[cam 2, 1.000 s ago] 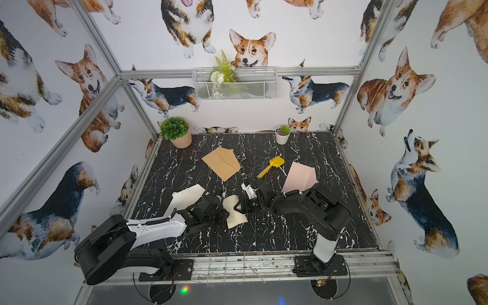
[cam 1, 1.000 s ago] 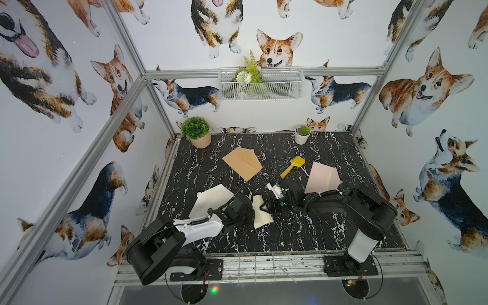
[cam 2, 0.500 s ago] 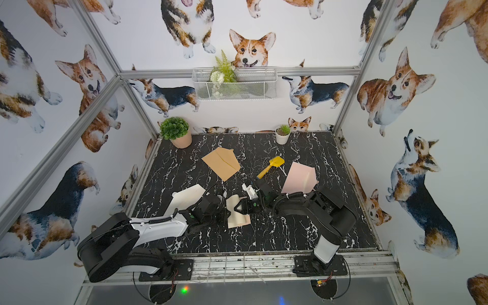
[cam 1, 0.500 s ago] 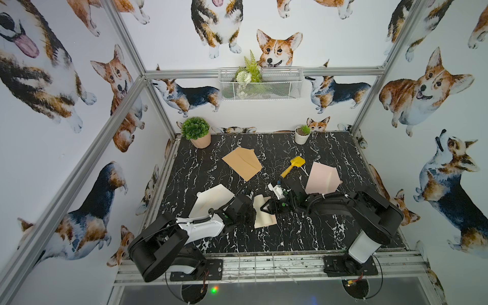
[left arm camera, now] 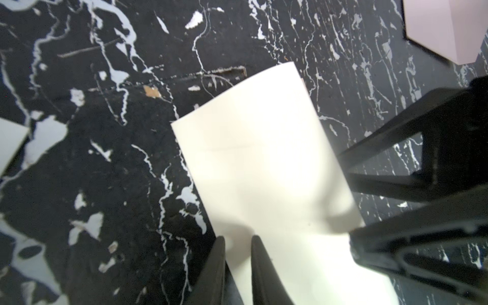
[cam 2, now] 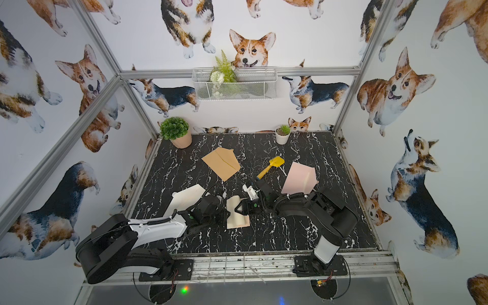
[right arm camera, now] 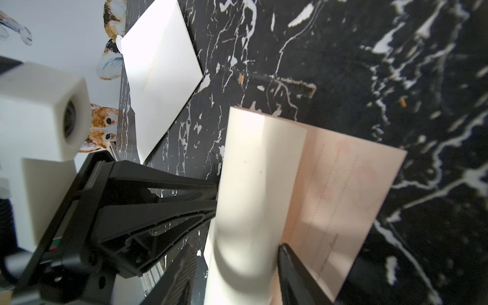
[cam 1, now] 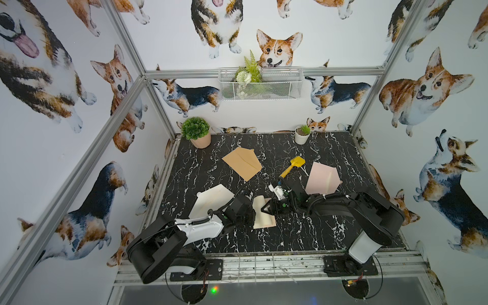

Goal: Take the letter paper out of the envelope
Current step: Unfold the letter paper at the center of the board.

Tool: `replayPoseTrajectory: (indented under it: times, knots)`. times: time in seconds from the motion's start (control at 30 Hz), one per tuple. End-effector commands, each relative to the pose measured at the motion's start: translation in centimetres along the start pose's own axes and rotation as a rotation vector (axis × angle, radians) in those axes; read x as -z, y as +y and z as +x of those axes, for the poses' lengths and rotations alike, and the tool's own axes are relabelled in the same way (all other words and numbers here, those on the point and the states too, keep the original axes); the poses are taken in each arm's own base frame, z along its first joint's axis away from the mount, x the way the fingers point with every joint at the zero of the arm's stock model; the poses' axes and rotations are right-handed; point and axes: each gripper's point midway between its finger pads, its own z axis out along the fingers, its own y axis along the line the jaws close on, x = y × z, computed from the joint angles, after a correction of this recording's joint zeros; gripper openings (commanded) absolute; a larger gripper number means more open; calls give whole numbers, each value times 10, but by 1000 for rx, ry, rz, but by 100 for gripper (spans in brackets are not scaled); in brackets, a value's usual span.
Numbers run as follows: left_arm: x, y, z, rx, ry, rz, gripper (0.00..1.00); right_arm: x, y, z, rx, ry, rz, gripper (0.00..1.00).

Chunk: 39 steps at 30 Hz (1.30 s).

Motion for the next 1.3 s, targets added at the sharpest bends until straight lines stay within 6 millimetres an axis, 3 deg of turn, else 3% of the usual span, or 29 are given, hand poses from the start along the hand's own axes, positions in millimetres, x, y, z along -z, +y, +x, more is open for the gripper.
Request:
replayPoseTrajectory:
  times: [0.0,0.47,0.9,1.27]
  knots:
    - [2,27,38,4,137,-107,22,2,15,-7,-11,-24,-64,53]
    - [12,24,26,14,67,-91,22,6,34,-12,-15,-48,-139,52]
    - [14,27,28,23,52,-93,21,-20,57,0,10,1,-181,51]
    - [23,29,24,25,11,-96,21,-20,55,2,19,10,-155,46]
